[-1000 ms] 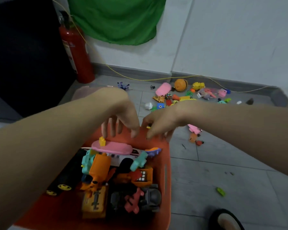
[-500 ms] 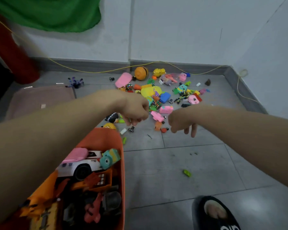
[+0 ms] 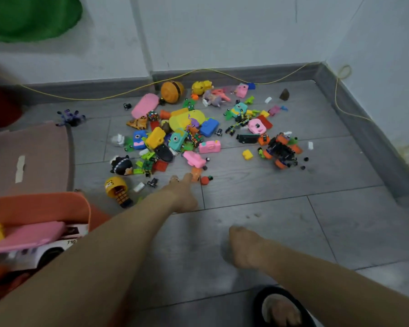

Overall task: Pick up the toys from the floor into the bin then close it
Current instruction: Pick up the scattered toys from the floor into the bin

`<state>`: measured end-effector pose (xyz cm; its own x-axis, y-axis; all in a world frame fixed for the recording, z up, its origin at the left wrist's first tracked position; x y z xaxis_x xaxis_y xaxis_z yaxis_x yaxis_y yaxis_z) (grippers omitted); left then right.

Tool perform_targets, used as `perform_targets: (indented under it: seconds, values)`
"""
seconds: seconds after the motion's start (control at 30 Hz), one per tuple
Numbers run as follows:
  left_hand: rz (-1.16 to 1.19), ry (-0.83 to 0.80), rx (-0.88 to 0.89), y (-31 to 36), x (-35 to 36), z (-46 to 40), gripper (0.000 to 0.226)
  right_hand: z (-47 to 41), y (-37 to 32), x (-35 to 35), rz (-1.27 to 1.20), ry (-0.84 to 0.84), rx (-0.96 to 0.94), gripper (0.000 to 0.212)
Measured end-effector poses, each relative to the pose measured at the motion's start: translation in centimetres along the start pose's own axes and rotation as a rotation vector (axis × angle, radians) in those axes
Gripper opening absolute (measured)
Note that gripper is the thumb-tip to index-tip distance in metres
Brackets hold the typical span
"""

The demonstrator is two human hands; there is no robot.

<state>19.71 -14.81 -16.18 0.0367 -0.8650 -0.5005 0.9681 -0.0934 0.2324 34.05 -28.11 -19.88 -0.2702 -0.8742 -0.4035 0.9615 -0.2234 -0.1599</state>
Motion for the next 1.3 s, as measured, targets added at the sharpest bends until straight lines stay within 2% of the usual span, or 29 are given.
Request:
perform_targets:
  seconds: [0.07, 0.17, 0.3, 0.37, 0.5, 0.57, 0.67, 0.77, 0.8, 0.87, 0.93, 1.03, 1.17, 1.3]
  values:
    - [0.011, 0.039, 0.019, 1.2, -0.1, -1.2, 0.077, -0.9, 0.4, 0.1, -0.044, 0.056, -0.030, 0.042]
    - [0.024, 0.069, -0.008, 2.8, -0.4, -3.4, 0.086, -1.9, 1.0, -0.7, -0.025, 0.081, -0.085, 0.039]
    - [0.016, 0.122, -0.064, 3.6, -0.5, -5.3, 0.094, -3.0, 2.5, -4.9, -0.020, 0.226, -0.149, 0.031]
    - [-0.038, 0.141, -0.077, 3.5, -0.5, -6.4, 0.093, -3.2, 4.1, -9.0, -0.159, 0.340, -0.149, 0.025]
    - [-0.133, 0.087, -0.141, 3.5, 0.3, -8.3, 0.074, -2.3, 8.7, -16.2, -0.537, 0.567, -0.150, 0.007]
    - [-0.180, 0.104, -0.145, 3.9, 0.4, -8.8, 0.068, -2.1, 10.8, -18.1, -0.667, 0.661, -0.148, 0.017]
    - [-0.230, 0.172, -0.112, 4.9, 0.1, -9.7, 0.058, -2.0, 13.3, -20.2, -0.746, 0.811, -0.092, 0.017]
    - [-0.287, 0.201, -0.063, 6.1, 0.3, -10.2, 0.051, -1.2, 14.7, -21.7, -0.667, 0.950, -0.029, 0.014]
    - [-0.310, 0.201, -0.046, 6.4, 0.6, -10.4, 0.051, -0.8, 15.2, -22.1, -0.584, 0.988, -0.005, 0.025]
    - [-0.338, 0.196, -0.030, 6.9, 0.7, -10.9, 0.050, -0.5, 16.0, -23.0, -0.371, 0.979, 0.047, 0.055]
    - [-0.345, 0.199, -0.019, 7.0, 0.5, -11.3, 0.046, -1.6, 16.9, -23.4, -0.223, 0.859, 0.093, 0.076]
    - [-0.360, 0.192, -0.021, 7.3, 0.1, -11.6, 0.043, -3.5, 17.0, -23.4, -0.108, 0.732, 0.121, 0.076]
    - [-0.377, 0.156, 0.014, 7.8, 0.2, -11.5, 0.050, -4.0, 15.5, -23.3, 0.015, 0.713, 0.091, 0.072]
    - [-0.461, 0.132, 0.022, 8.5, 0.8, -11.5, 0.045, -4.7, 13.8, -22.4, 0.160, 0.667, 0.027, 0.072]
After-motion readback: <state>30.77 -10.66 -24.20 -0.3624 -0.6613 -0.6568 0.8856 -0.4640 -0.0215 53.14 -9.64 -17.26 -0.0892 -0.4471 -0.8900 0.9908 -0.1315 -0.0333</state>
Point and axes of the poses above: each hand's wrist, its own z-axis away from the middle knuckle, its own x-axis out of the palm, y = z × x, the point moved 6 cm from there along -z, towards the middle knuckle, and after that the axes turned 14 degrees about -y, right-handed, at the moved point
